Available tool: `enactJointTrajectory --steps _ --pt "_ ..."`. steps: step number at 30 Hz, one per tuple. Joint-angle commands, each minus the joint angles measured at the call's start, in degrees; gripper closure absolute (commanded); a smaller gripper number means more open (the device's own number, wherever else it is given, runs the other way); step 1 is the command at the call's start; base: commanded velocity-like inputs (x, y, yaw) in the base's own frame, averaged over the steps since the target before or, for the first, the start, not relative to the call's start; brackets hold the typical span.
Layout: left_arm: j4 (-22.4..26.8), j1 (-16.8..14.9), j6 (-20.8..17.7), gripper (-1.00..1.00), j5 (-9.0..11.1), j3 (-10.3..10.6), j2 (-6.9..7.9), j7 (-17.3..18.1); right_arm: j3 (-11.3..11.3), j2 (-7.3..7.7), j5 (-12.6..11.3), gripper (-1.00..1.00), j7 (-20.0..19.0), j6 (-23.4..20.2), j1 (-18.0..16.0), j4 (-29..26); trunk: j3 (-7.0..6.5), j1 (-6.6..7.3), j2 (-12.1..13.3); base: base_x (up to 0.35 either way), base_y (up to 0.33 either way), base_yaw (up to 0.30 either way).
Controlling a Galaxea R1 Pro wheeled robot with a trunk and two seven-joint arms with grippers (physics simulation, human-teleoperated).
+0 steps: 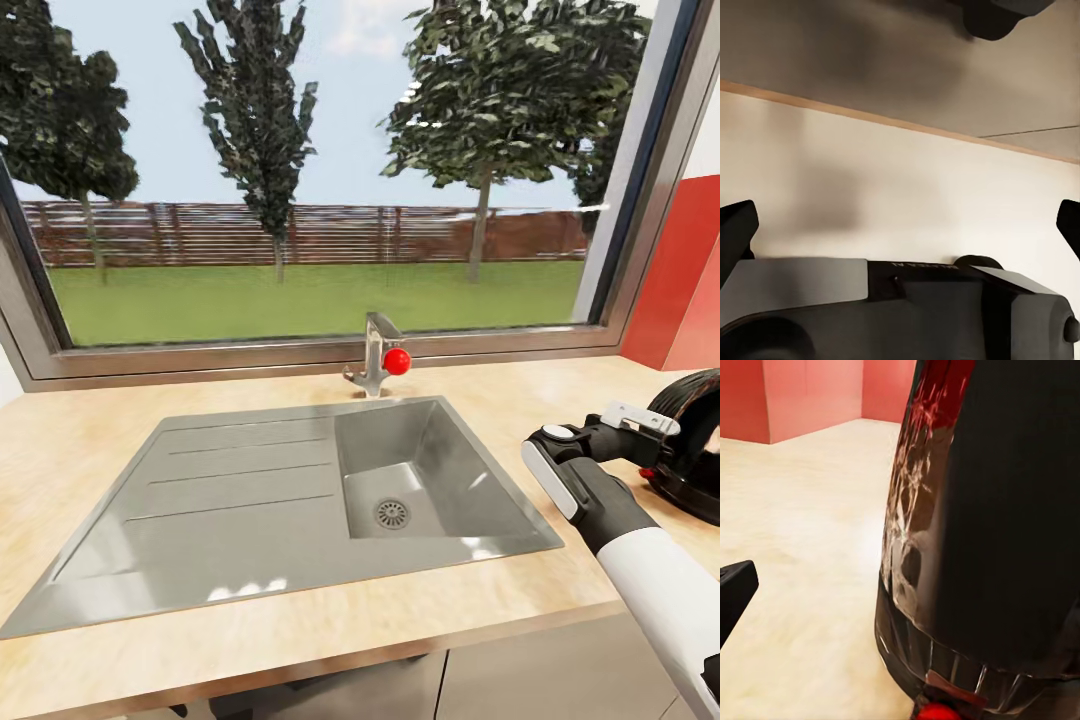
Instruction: Set up a coffee station on the kitchen countertop: keep the coffee maker on the countertop, move the bottle of coffee from the kitchen shelf to the counter next to the coffee maker, place a paper coffee filter on top of the coffee maker, put the saucer next to the coffee maker with the coffee cup on the saucer, and place the electric kettle next to the coffee maker.
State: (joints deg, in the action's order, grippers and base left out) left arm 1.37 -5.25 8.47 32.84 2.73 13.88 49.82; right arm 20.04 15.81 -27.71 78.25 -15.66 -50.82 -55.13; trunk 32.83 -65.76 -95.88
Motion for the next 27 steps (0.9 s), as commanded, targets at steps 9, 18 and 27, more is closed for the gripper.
enactJointTrajectory --steps 9,18,27 --pt "0.0 0.0 0.4 -1.00 0.1 0.3 0.01 0.1 0.3 0.10 -0.4 -1.00 0.4 -0.6 -0.1 -0.1 0.06 0.00 0.0 0.000 0.000 0.000" --pt "0.0 0.0 0.4 -1.00 0.1 0.3 0.01 0.1 0.2 0.26 -0.4 -1.00 0.4 -0.6 -0.1 -0.1 0.06 0.00 0.0 0.000 0.000 0.000" --pt "0.0 0.0 0.4 -1.00 0.1 0.3 0.01 0.1 0.2 0.27 -0.4 1.00 0.6 -0.5 -0.1 -0.1 0.06 0.00 0.0 0.000 0.000 0.000"
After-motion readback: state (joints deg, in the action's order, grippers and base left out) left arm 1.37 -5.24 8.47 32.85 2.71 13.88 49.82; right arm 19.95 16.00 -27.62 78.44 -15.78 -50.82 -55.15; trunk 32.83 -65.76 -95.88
